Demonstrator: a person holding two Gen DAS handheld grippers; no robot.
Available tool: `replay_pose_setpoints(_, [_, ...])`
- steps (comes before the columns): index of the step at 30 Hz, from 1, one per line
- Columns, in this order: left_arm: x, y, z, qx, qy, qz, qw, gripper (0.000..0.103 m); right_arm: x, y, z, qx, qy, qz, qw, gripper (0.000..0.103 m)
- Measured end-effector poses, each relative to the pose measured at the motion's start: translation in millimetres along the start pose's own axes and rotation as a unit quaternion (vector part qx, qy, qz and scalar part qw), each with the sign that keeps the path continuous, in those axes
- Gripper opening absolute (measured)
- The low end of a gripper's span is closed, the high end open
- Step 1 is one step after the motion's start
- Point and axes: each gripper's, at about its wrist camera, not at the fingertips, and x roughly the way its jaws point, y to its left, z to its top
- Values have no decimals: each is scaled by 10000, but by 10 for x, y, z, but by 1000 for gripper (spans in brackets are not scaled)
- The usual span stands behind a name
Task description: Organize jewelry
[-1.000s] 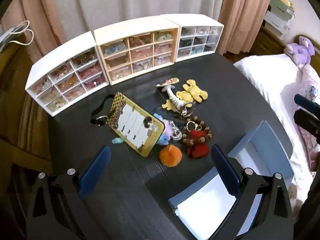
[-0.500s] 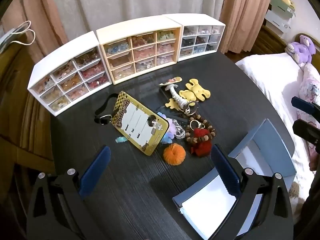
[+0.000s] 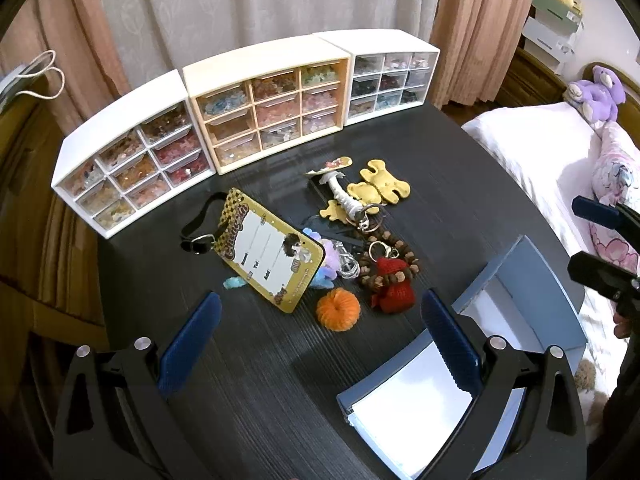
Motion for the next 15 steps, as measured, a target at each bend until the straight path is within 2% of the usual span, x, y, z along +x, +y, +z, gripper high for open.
replay_pose_setpoints(15, [-50, 52, 21, -59, -55, 19, 10000, 99, 1, -5, 19, -27, 26, 44, 10000, 96])
